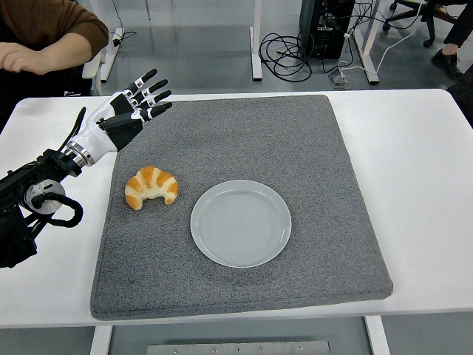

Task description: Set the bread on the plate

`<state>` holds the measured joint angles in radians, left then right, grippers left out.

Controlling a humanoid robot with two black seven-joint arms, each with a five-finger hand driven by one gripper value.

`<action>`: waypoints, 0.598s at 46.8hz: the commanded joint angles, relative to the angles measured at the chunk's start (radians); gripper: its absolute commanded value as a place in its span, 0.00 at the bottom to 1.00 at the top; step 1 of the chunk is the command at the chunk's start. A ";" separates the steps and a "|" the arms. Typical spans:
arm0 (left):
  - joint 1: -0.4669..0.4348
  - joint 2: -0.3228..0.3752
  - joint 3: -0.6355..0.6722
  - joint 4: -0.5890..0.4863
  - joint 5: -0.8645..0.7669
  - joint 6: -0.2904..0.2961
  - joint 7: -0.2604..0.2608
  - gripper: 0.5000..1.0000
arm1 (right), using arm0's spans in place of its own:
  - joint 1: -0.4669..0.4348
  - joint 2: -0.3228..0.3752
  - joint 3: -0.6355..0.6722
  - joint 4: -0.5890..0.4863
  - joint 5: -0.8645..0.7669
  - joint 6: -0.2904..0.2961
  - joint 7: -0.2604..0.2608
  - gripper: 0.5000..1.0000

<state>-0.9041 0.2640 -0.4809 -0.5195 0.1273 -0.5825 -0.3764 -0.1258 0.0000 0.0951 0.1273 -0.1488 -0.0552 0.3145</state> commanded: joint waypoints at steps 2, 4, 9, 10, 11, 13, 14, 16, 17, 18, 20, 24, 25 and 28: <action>0.001 0.000 0.004 0.001 0.000 0.004 -0.002 0.94 | 0.000 0.000 0.000 0.000 0.000 0.000 0.000 1.00; 0.001 0.000 0.004 0.001 0.000 0.006 -0.002 0.94 | 0.000 0.000 0.000 0.000 0.000 0.000 0.000 1.00; 0.001 0.000 0.004 0.001 -0.002 0.006 0.001 0.94 | 0.000 0.000 0.000 0.000 0.000 0.000 0.000 1.00; 0.001 0.000 0.004 0.001 -0.002 0.006 0.001 0.94 | 0.000 0.000 0.000 0.000 0.000 0.000 0.000 1.00; 0.001 0.001 0.004 0.001 -0.002 0.006 0.001 0.94 | 0.000 0.000 0.000 0.000 0.000 0.000 0.000 1.00; 0.001 0.001 0.004 0.001 -0.002 0.006 0.001 0.94 | 0.000 0.000 0.000 0.000 0.000 0.000 0.000 1.00; 0.001 0.001 0.004 0.001 -0.002 0.006 0.001 0.94 | 0.000 0.000 0.000 0.000 0.000 0.000 0.000 1.00; 0.001 0.003 0.004 0.001 -0.002 0.006 0.001 0.94 | 0.000 0.000 0.000 0.000 0.000 0.000 0.000 1.00; 0.001 0.003 0.004 0.001 -0.002 0.007 -0.001 0.94 | 0.000 0.000 0.000 0.000 0.000 0.000 0.000 1.00; 0.001 0.003 0.004 0.001 -0.002 0.007 -0.001 0.94 | 0.000 0.000 0.000 0.000 0.000 0.000 0.000 1.00; 0.001 0.001 0.004 0.001 -0.002 0.010 -0.002 0.94 | 0.000 0.000 0.000 0.000 0.000 0.000 0.000 1.00; 0.001 0.001 0.004 0.001 -0.002 0.018 -0.004 0.94 | 0.000 0.000 0.000 0.000 0.000 0.000 0.000 1.00; 0.001 0.000 0.004 0.001 -0.002 0.018 -0.004 0.94 | 0.000 0.000 0.000 0.000 0.000 0.000 0.000 1.00; 0.001 0.000 0.004 0.001 -0.002 0.016 -0.004 0.94 | 0.000 0.000 0.000 0.000 0.000 0.000 0.000 1.00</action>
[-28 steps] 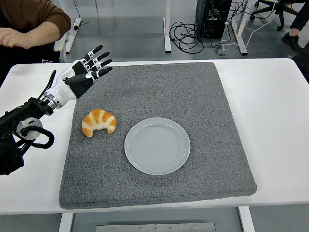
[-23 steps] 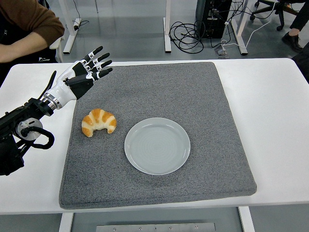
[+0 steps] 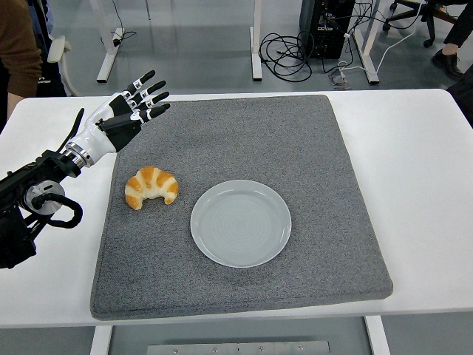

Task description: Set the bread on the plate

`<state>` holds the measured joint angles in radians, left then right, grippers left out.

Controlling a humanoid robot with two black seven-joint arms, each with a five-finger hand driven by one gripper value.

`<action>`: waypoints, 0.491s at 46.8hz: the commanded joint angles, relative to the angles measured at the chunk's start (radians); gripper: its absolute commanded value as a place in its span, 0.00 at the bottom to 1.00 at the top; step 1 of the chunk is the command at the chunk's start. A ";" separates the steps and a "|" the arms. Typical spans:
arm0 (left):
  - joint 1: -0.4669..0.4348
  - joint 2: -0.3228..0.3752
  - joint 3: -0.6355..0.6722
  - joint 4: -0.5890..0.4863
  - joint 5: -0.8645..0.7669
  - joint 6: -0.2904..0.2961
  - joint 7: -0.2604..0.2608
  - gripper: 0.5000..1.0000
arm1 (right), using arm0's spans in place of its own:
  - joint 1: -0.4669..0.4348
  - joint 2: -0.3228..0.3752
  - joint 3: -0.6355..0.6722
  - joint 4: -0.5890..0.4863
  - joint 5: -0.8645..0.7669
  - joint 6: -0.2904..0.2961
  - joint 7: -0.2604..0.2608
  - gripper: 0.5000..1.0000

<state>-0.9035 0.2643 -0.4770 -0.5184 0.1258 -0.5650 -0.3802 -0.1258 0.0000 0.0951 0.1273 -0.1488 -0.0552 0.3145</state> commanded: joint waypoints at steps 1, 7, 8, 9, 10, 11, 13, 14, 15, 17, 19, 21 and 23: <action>0.000 0.000 0.001 0.000 0.000 0.000 0.000 0.94 | 0.000 0.000 0.000 0.000 0.000 0.000 0.000 1.00; 0.000 0.000 0.001 0.001 0.002 0.000 0.000 0.94 | 0.000 0.000 0.000 0.000 0.000 0.000 0.000 1.00; 0.000 0.000 0.001 0.001 0.003 0.000 0.000 0.94 | 0.000 0.000 0.000 0.000 0.000 0.000 0.000 1.00; 0.000 0.000 0.001 0.001 0.005 0.000 0.000 0.94 | 0.000 0.000 0.000 0.000 0.000 0.000 0.000 1.00; 0.000 0.000 0.001 0.000 0.005 0.000 0.000 0.94 | 0.000 0.000 0.000 0.000 0.000 0.000 0.000 1.00; 0.000 0.000 0.001 0.001 0.005 0.000 0.000 0.94 | 0.000 0.000 0.000 0.000 0.000 0.000 0.000 1.00; 0.000 0.000 0.001 0.001 0.008 0.000 0.000 0.94 | 0.000 0.000 0.000 0.000 0.000 0.000 0.000 1.00; 0.000 0.000 0.003 0.001 0.009 0.000 0.000 0.94 | 0.000 0.000 0.000 0.000 0.000 0.000 0.000 1.00; 0.000 -0.002 0.003 0.001 0.009 0.000 0.000 0.94 | 0.000 0.000 0.000 0.000 0.000 0.000 0.000 1.00; 0.000 -0.002 0.001 0.001 0.009 0.000 0.000 0.94 | 0.000 0.000 0.000 0.000 0.000 0.000 0.000 1.00; 0.000 -0.002 0.003 0.001 0.011 0.000 0.000 0.94 | 0.000 0.000 0.000 0.000 0.000 0.000 0.000 1.00; 0.000 -0.004 0.003 0.001 0.014 0.000 0.000 0.94 | 0.000 0.000 0.000 0.000 0.000 0.000 0.000 1.00; 0.000 -0.002 0.003 0.001 0.014 0.000 -0.002 0.94 | 0.000 0.000 0.000 0.000 0.000 0.000 0.000 1.00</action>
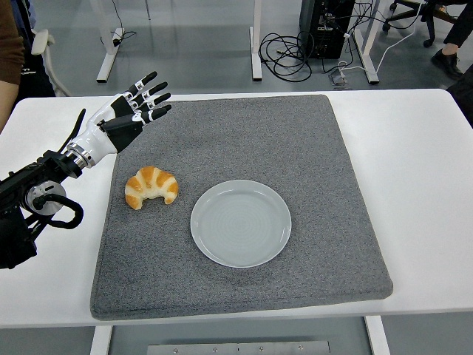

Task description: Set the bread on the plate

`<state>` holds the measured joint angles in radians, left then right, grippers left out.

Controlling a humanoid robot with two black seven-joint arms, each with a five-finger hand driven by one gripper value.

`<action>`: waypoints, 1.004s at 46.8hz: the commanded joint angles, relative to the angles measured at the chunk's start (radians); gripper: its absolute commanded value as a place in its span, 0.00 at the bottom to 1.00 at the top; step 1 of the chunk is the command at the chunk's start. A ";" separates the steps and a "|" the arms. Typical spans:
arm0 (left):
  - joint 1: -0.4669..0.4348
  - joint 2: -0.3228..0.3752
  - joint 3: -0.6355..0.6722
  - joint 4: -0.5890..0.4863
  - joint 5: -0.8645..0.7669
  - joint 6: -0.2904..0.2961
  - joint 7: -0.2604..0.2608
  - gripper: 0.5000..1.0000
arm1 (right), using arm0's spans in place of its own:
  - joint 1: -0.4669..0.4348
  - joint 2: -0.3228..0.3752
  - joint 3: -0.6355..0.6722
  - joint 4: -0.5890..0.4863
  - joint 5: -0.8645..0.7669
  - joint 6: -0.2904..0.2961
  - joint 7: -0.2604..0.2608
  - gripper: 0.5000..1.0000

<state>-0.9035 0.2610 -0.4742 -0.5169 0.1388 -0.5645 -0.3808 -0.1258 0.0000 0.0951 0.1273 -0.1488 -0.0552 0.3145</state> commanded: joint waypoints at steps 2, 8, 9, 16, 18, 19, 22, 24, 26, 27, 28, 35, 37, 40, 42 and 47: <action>0.000 0.001 -0.001 0.000 0.002 0.002 -0.003 0.94 | 0.000 0.000 0.000 0.000 0.000 0.000 0.000 1.00; 0.000 0.001 0.000 0.000 0.002 0.002 -0.003 0.94 | 0.000 0.000 0.000 0.000 0.000 0.000 0.000 1.00; 0.000 0.001 0.000 0.000 0.002 0.002 -0.003 0.94 | 0.000 0.000 0.000 0.000 0.000 0.000 0.000 1.00; 0.000 0.000 0.000 0.000 0.002 0.011 -0.003 0.94 | 0.000 0.000 0.000 0.000 0.000 0.000 0.000 1.00; 0.000 0.000 0.000 0.000 0.004 0.011 -0.003 0.94 | 0.000 0.000 0.000 0.000 0.000 0.000 0.000 1.00; 0.000 0.000 0.000 -0.002 0.002 0.011 -0.003 0.94 | 0.000 0.000 0.000 0.000 0.000 0.000 0.000 1.00; 0.000 0.000 -0.001 -0.002 0.002 0.011 -0.003 0.94 | 0.000 0.000 0.000 0.000 0.000 0.000 0.000 1.00; 0.002 0.000 0.000 0.000 0.004 0.011 -0.003 0.94 | 0.000 0.000 0.000 0.000 0.000 0.000 0.000 1.00; 0.002 0.000 0.000 0.000 0.004 0.011 -0.003 0.94 | 0.000 0.000 0.000 0.000 0.000 0.000 0.000 1.00; 0.002 0.000 0.000 -0.002 0.004 0.011 -0.003 0.94 | 0.000 0.000 0.000 0.000 0.000 0.000 0.000 1.00; 0.002 0.000 0.000 0.000 0.004 0.011 -0.003 0.94 | 0.000 0.000 0.000 0.000 0.000 0.000 0.000 1.00; -0.005 0.003 0.003 -0.002 0.008 0.012 -0.003 0.94 | 0.000 0.000 0.000 0.000 0.000 0.000 0.000 1.00; -0.012 0.006 0.005 -0.002 0.013 0.012 -0.004 0.94 | 0.000 0.000 0.000 0.000 0.000 0.000 0.002 1.00; -0.021 0.012 0.011 -0.002 0.028 0.014 -0.004 0.94 | 0.000 0.000 0.000 0.000 0.000 0.000 0.000 1.00; -0.032 0.014 0.011 -0.002 0.045 0.015 -0.004 0.94 | 0.000 0.000 0.000 0.000 0.000 0.000 0.000 1.00; -0.046 0.018 0.013 -0.002 0.111 0.041 -0.004 0.94 | 0.000 0.000 0.000 0.000 0.000 0.000 0.000 1.00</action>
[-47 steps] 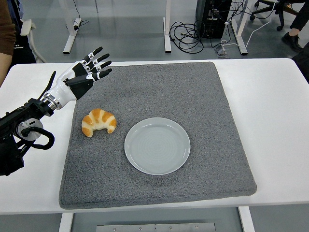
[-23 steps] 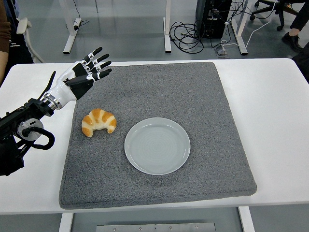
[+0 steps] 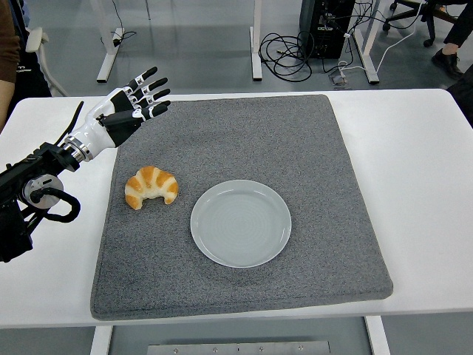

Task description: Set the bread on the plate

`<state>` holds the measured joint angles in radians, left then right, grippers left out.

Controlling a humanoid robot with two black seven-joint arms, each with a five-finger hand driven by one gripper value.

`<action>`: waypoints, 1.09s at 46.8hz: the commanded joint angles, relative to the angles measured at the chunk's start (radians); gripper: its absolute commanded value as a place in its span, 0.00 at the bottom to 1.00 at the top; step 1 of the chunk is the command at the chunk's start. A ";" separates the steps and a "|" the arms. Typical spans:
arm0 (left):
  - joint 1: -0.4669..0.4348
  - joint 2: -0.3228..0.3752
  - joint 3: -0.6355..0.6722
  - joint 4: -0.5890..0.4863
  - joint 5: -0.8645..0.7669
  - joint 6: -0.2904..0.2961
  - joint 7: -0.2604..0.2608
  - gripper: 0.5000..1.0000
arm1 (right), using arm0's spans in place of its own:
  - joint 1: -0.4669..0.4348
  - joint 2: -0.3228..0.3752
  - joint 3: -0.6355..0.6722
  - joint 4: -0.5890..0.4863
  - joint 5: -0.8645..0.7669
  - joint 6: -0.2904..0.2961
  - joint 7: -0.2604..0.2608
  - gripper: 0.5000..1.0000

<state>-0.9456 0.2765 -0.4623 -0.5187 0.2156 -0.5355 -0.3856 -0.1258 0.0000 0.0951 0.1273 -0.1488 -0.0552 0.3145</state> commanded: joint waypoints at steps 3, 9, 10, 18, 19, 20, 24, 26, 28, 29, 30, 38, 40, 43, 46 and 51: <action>-0.007 0.010 0.001 -0.001 0.099 0.026 0.002 0.94 | 0.000 0.000 0.000 0.000 0.000 0.000 0.000 1.00; -0.031 0.023 0.024 -0.007 0.234 0.057 0.002 0.94 | 0.000 0.000 0.000 0.000 0.000 0.000 0.000 1.00; -0.036 0.027 0.028 -0.009 0.246 0.060 0.002 0.94 | 0.000 0.000 0.000 0.000 0.000 0.000 0.000 1.00; -0.100 0.058 0.114 -0.009 0.280 0.065 0.002 0.94 | 0.000 0.000 0.002 0.002 0.000 0.000 0.000 1.00; -0.111 0.063 0.134 -0.009 0.280 0.066 0.002 0.94 | 0.000 0.000 0.002 0.002 0.000 0.000 0.000 1.00; -0.122 0.066 0.154 -0.009 0.280 0.068 0.002 0.94 | 0.000 0.000 0.002 0.002 0.000 0.000 0.000 1.00; -0.159 0.079 0.220 -0.011 0.278 0.072 0.001 0.94 | 0.000 0.000 0.001 0.002 0.000 0.000 0.000 1.00; -0.176 0.084 0.243 -0.011 0.280 0.072 0.001 0.94 | 0.000 0.000 0.002 0.002 0.000 0.000 0.000 1.00; -0.194 0.086 0.270 -0.011 0.280 0.072 0.001 0.94 | 0.000 0.000 0.001 0.002 0.000 0.000 0.000 1.00; -0.203 0.089 0.286 -0.012 0.281 0.072 0.001 0.94 | 0.000 0.000 0.000 0.000 0.000 0.000 0.000 1.00; -0.212 0.092 0.303 -0.014 0.284 0.072 0.001 0.94 | 0.000 0.000 0.001 0.002 0.000 0.000 0.000 1.00; -0.269 0.141 0.415 -0.101 0.309 0.077 0.001 0.94 | 0.000 0.000 0.000 0.002 0.000 0.000 0.000 1.00; -0.283 0.164 0.442 -0.144 0.333 0.083 0.001 0.94 | 0.000 0.000 0.000 0.002 0.000 0.000 0.000 1.00; -0.298 0.207 0.474 -0.217 0.385 0.107 0.002 0.94 | 0.000 0.000 0.000 0.002 0.000 0.000 0.000 1.00; -0.306 0.251 0.485 -0.293 0.448 0.138 0.001 0.94 | 0.000 0.000 0.000 0.000 0.000 0.000 0.000 1.00; -0.306 0.311 0.484 -0.394 0.566 0.175 0.002 0.94 | 0.002 0.000 0.000 0.000 0.000 0.000 0.000 1.00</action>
<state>-1.2515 0.5580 0.0228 -0.8628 0.7216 -0.3805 -0.3836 -0.1245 0.0000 0.0946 0.1282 -0.1488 -0.0552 0.3145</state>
